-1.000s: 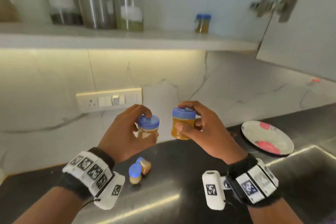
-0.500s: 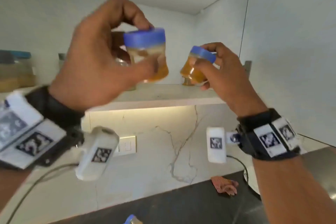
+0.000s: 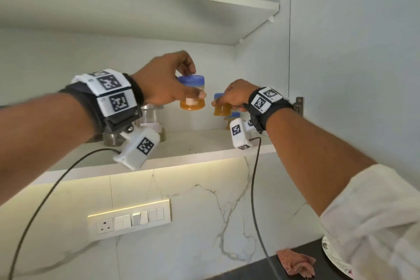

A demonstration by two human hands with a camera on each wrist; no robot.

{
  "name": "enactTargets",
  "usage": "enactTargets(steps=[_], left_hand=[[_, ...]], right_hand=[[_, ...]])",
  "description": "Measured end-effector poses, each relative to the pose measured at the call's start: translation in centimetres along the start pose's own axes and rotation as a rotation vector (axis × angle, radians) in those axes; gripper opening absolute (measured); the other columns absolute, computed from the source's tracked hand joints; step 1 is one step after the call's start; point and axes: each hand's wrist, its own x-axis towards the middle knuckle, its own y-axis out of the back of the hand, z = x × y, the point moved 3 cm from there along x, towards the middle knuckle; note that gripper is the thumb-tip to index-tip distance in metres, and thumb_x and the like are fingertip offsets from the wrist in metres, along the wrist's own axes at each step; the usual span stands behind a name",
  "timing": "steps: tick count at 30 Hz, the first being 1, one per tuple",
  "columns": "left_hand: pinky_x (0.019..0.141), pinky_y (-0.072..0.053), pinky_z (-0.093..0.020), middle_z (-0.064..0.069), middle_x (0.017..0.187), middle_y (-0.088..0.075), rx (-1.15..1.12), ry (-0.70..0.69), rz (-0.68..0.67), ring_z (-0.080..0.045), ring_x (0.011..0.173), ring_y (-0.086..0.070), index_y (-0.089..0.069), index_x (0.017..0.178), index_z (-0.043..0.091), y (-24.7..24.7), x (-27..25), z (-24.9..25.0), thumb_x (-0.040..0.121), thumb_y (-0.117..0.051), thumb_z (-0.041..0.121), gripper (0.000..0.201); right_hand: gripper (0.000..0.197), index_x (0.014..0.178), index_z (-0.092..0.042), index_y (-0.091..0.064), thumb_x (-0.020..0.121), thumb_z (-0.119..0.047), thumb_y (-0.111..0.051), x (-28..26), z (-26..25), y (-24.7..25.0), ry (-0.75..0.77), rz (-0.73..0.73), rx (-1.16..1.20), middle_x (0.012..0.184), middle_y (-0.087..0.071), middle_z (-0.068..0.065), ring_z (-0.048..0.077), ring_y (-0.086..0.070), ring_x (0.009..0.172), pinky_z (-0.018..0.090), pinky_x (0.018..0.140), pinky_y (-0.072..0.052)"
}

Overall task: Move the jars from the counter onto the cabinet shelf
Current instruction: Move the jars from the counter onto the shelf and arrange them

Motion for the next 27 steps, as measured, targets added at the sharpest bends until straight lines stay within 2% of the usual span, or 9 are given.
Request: enactTargets(steps=[2,4,7,9,12,16,21,23,27], left_hand=[[0.068,-0.040,-0.020,0.011,0.112,-0.066,0.044,-0.002,-0.029,0.001,0.079,-0.058,-0.063,0.103,0.029,-1.3,1.7,-0.7,0.072,-0.086,0.053,0.045],[0.071,-0.040,-0.022,0.010,0.113,-0.067,0.090,0.008,-0.068,-0.007,0.084,-0.061,-0.065,0.101,0.029,-2.6,3.1,-1.5,0.071,-0.086,0.054,0.044],[0.082,-0.040,-0.028,0.007,0.116,-0.067,0.159,0.015,-0.140,-0.018,0.098,-0.061,-0.066,0.107,0.027,-4.2,4.6,-3.0,0.075,-0.084,0.052,0.045],[0.084,-0.042,-0.030,0.005,0.117,-0.067,0.178,0.023,-0.169,-0.019,0.103,-0.061,-0.066,0.109,0.025,-4.9,5.0,-3.9,0.076,-0.083,0.050,0.045],[0.085,-0.047,-0.031,0.004,0.116,-0.068,0.159,0.036,-0.180,-0.020,0.103,-0.063,-0.066,0.108,0.025,-5.7,5.3,-5.5,0.076,-0.083,0.049,0.044],[0.087,-0.051,-0.033,0.004,0.114,-0.067,0.115,0.062,-0.171,-0.020,0.103,-0.064,-0.067,0.106,0.025,-6.0,5.6,-7.1,0.074,-0.083,0.052,0.045],[0.084,-0.051,-0.031,0.004,0.115,-0.067,0.071,0.063,-0.180,-0.019,0.102,-0.065,-0.067,0.109,0.024,-6.2,5.9,-7.3,0.075,-0.084,0.050,0.046],[0.085,-0.053,-0.032,0.003,0.115,-0.067,0.061,0.055,-0.195,-0.019,0.103,-0.065,-0.067,0.109,0.024,-6.5,6.0,-7.2,0.075,-0.084,0.050,0.045],[0.089,-0.057,-0.038,0.002,0.115,-0.068,0.029,0.050,-0.214,-0.020,0.098,-0.066,-0.067,0.109,0.024,-7.0,6.3,-6.7,0.073,-0.085,0.051,0.049]], right_hand=[[0.056,0.100,-0.008,-0.076,0.077,-0.058,-0.089,1.3,0.7,-0.8,-0.039,-0.047,-0.055,0.082,-0.078,0.005,0.021,-0.066,0.065,0.027,0.059,-0.050],[0.053,0.103,-0.012,-0.080,0.073,-0.055,-0.092,2.3,1.0,-1.5,-0.059,-0.082,-0.064,0.082,-0.083,0.005,0.022,-0.073,0.068,0.032,0.066,-0.058],[0.051,0.111,-0.010,-0.078,0.074,-0.041,-0.095,3.9,0.3,-1.8,-0.058,-0.100,-0.074,0.093,-0.084,0.012,0.028,-0.082,0.087,0.047,0.090,-0.066],[0.050,0.114,-0.009,-0.077,0.077,-0.039,-0.094,4.9,0.0,-2.0,-0.040,-0.121,-0.135,0.099,-0.084,0.012,0.030,-0.082,0.097,0.050,0.093,-0.065],[0.050,0.114,-0.010,-0.080,0.082,-0.047,-0.088,6.1,-0.4,-2.7,-0.048,-0.129,-0.281,0.101,-0.084,0.005,0.027,-0.081,0.098,0.039,0.094,-0.064],[0.049,0.111,-0.015,-0.075,0.091,-0.060,-0.076,7.3,-0.3,-3.7,-0.072,-0.109,-0.469,0.107,-0.071,0.005,0.026,-0.064,0.094,0.031,0.082,-0.048],[0.048,0.082,-0.019,-0.075,0.074,-0.066,-0.085,8.8,0.2,-5.1,-0.124,-0.148,-0.555,0.087,-0.076,0.003,0.020,-0.067,0.070,0.028,0.064,-0.051],[0.049,0.077,-0.018,-0.077,0.065,-0.063,-0.089,9.4,0.1,-5.0,-0.095,-0.101,-0.556,0.083,-0.079,0.005,0.023,-0.074,0.071,0.030,0.065,-0.059],[0.048,0.078,-0.016,-0.072,0.052,-0.049,-0.095,11.3,0.1,-5.4,-0.054,-0.071,-0.515,0.080,-0.079,0.007,0.029,-0.079,0.076,0.047,0.079,-0.068]])
